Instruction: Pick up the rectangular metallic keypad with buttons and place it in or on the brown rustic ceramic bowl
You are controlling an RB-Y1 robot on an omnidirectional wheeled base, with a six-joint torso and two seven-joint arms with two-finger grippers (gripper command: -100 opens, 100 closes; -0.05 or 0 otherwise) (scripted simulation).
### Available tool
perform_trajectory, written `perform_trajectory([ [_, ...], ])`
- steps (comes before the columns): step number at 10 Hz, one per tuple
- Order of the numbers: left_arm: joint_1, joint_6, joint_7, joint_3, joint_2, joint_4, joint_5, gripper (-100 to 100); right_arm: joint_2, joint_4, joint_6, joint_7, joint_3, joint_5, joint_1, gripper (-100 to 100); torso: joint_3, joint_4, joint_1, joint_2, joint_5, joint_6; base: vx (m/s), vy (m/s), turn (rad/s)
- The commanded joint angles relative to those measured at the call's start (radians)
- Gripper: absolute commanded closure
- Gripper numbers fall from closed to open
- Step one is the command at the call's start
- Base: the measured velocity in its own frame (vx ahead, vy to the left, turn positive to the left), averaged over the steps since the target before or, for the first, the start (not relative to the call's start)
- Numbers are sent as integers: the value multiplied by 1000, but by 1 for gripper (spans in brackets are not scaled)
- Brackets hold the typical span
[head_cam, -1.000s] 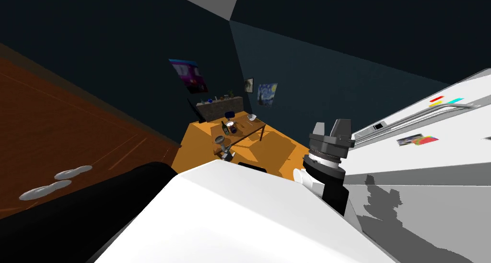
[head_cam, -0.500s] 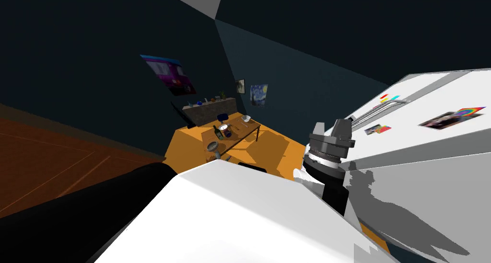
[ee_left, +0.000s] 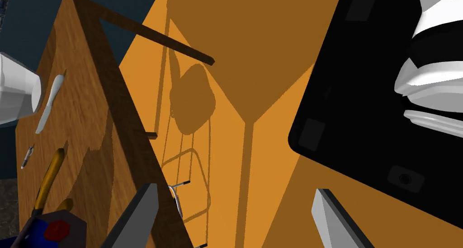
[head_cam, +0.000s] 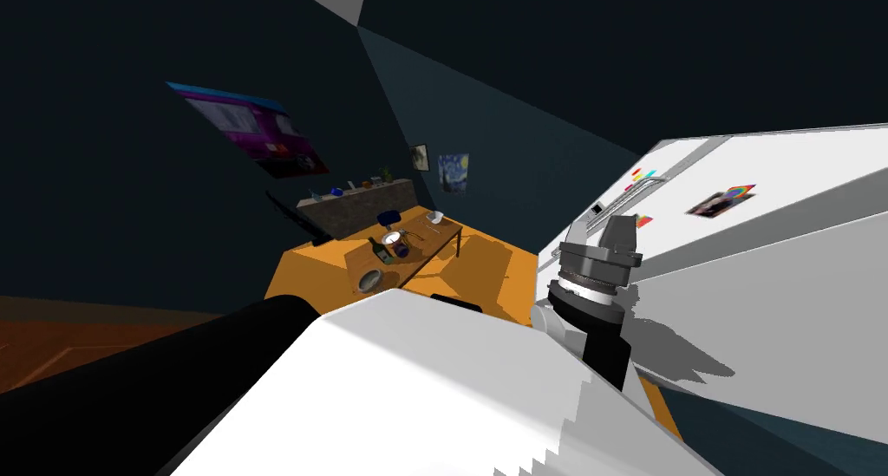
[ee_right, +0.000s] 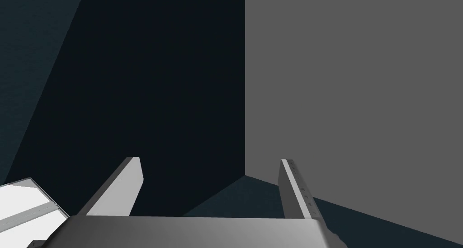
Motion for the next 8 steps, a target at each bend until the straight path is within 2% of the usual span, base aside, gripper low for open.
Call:
perform_trajectory([
  [1, 16, 13, 3, -32, 27, 50, 2, -100, 0, 0, 0, 0, 0, 0, 0, 0, 0, 0, 0, 0, 0, 0, 78, 34, -252],
  [3, 30, 59, 20, -71, 92, 103, 16, -100, 0, 0, 0, 0, 0, 0, 0, 0, 0, 0, 1, 0, 0, 1, 112, 79, -360],
  [4, 30, 59, 20, -71, 92, 106, 16, -100, 0, 0, 0, 0, 0, 0, 0, 0, -1, 0, 3, -1, 0, 1, 83, 74, -99],
  [5, 34, 80, 26, -89, 124, 132, 22, -100, 0, 0, 0, 0, 0, 0, 0, 0, 0, 0, 1, 0, 0, 0, 69, 35, -158],
  [8, 41, 139, 40, -135, 216, 201, 37, -100, 0, 0, 0, 0, 0, 0, 0, 0, -1, 0, 2, -2, 0, 1, 114, 79, -334],
])
